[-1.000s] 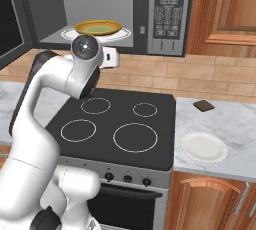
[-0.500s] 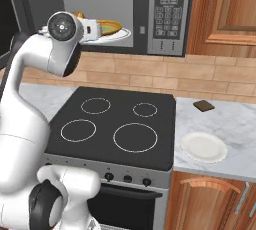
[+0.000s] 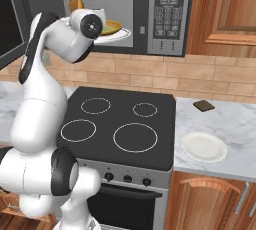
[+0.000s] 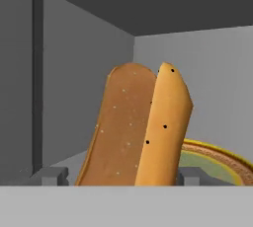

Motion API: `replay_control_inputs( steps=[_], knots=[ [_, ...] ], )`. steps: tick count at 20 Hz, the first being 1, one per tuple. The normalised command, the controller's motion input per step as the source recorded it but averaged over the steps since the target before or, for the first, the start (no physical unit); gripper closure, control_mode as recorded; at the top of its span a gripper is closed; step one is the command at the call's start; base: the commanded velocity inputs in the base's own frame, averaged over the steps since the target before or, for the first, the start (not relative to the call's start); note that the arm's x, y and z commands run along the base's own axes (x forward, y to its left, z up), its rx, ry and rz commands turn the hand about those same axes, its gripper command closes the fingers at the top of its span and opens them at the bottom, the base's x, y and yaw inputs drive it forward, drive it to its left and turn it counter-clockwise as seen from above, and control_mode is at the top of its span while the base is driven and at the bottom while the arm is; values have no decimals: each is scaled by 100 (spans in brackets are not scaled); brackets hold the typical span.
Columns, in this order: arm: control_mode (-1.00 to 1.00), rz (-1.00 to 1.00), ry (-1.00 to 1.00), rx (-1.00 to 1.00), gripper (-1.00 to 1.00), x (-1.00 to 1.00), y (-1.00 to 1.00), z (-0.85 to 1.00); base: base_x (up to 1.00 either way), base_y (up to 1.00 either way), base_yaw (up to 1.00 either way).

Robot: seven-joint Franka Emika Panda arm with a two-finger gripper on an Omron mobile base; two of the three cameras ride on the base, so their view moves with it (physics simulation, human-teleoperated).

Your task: Pick the hotdog bun from the counter and place it in the microwave.

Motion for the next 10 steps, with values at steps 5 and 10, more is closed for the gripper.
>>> replay_control_inputs(
  steps=[5,10],
  knots=[
    [-100,21,-8,-13,100,49,8,12,0,0,0],
    [-100,9,0,-20,100,16,1,45,0,0,0]
  ],
)
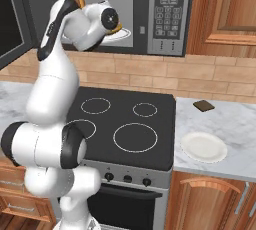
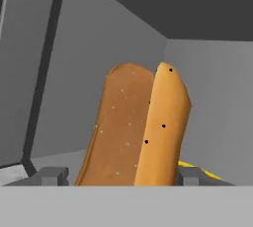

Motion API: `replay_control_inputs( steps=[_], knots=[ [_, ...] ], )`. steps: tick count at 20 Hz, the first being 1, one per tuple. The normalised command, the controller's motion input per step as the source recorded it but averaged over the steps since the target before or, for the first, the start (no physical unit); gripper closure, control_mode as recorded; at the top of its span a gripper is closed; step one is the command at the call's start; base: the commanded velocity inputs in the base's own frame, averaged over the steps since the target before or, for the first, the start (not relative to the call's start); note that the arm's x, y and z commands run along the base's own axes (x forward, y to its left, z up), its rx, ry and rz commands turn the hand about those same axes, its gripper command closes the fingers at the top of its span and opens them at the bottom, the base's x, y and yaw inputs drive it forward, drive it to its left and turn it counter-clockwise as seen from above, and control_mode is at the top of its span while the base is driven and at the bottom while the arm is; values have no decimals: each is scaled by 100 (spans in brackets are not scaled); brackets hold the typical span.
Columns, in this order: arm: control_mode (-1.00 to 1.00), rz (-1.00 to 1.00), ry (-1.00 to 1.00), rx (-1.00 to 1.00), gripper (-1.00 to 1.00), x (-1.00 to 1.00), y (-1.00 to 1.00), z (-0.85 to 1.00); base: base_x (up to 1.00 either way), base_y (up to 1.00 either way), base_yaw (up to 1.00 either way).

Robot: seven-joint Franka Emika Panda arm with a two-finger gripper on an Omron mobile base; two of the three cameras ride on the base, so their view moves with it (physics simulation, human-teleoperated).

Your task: Pick the hotdog bun from the counter and place it in the microwave.

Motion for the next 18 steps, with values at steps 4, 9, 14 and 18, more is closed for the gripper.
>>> replay_control_inputs(
  steps=[4,9,14,18],
  knots=[
    [-100,1,0,-21,100,1,1,55,0,0,0],
    [-100,0,0,-16,100,26,16,21,0,0,0],
    [-100,0,-8,-3,100,25,24,-13,0,0,0],
    [-100,0,-11,-3,100,8,13,-23,0,0,0]
  ],
)
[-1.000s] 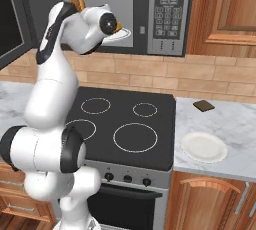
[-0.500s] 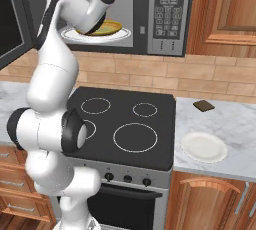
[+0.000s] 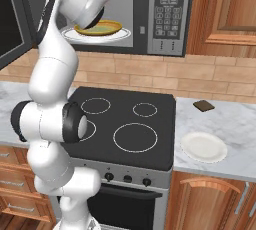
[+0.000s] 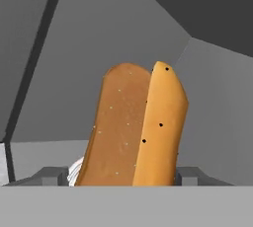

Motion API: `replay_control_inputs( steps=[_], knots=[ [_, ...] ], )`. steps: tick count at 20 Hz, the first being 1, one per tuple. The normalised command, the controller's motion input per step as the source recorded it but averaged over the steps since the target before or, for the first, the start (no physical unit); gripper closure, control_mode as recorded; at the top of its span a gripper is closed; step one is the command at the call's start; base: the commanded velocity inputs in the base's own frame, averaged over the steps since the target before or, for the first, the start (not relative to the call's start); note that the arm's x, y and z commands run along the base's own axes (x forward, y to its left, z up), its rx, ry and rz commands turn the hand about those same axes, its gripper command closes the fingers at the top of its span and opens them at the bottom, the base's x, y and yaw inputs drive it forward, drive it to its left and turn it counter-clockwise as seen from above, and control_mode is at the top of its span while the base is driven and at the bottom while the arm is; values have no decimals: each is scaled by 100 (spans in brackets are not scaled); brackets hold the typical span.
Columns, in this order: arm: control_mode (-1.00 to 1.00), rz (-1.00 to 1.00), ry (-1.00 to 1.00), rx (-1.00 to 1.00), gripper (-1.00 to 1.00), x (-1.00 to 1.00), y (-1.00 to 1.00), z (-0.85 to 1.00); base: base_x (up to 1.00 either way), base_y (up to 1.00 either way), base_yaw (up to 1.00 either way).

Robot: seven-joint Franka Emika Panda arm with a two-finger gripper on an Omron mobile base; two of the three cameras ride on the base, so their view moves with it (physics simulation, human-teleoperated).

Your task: Pick the hotdog bun from the counter and place it in the microwave.

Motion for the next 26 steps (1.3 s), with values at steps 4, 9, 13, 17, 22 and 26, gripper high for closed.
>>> replay_control_inputs(
  steps=[4,9,13,17,22,26],
  knots=[
    [-100,-7,-9,0,100,5,13,-14,0,0,0],
    [-100,-16,-11,0,100,20,27,-23,0,0,0],
    [-100,-20,-3,0,100,33,13,-20,0,0,0],
    [-100,-11,0,0,100,41,0,-2,0,0,0],
    [-100,-2,2,0,100,49,-10,0,0,0,0],
    [-100,0,5,0,100,36,-1,1,0,0,0]
  ],
)
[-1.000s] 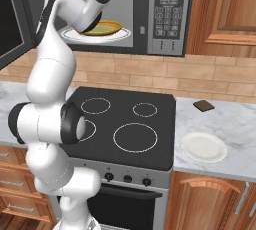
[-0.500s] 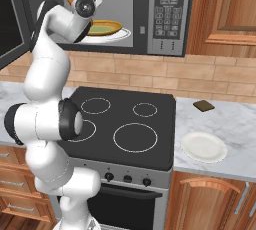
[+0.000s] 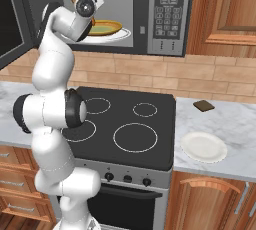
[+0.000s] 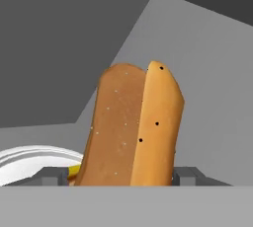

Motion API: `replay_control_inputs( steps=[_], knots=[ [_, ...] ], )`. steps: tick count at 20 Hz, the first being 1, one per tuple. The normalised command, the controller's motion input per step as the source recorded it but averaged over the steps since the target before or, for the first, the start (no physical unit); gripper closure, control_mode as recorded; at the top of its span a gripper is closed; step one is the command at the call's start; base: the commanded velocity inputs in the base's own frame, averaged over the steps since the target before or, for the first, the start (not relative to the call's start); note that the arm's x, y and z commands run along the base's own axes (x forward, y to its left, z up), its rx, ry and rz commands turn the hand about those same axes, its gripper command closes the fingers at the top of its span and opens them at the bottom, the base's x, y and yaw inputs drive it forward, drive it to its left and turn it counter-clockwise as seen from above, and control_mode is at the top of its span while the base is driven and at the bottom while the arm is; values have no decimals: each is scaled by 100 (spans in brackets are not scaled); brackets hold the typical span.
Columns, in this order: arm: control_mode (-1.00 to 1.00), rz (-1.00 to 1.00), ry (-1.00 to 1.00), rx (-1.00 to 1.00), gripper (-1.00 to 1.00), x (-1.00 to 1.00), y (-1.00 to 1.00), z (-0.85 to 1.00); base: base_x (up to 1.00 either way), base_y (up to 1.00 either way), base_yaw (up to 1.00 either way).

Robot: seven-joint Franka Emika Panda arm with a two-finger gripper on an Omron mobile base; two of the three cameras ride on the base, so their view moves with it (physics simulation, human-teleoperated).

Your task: Pick the hotdog bun from the counter and place it in the microwave.

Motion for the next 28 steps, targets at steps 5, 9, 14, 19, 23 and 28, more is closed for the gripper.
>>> replay_control_inputs(
  steps=[5,9,14,19,23,28],
  knots=[
    [-100,0,3,0,100,29,-9,0,0,0,0],
    [-100,0,3,0,100,36,-3,0,0,0,0],
    [-100,0,1,0,100,31,-2,-12,0,0,0],
    [-100,0,0,0,100,31,0,-11,0,0,0],
    [-100,0,0,0,100,14,0,-29,0,0,0],
    [-100,0,1,0,100,19,0,-23,0,0,0]
  ],
)
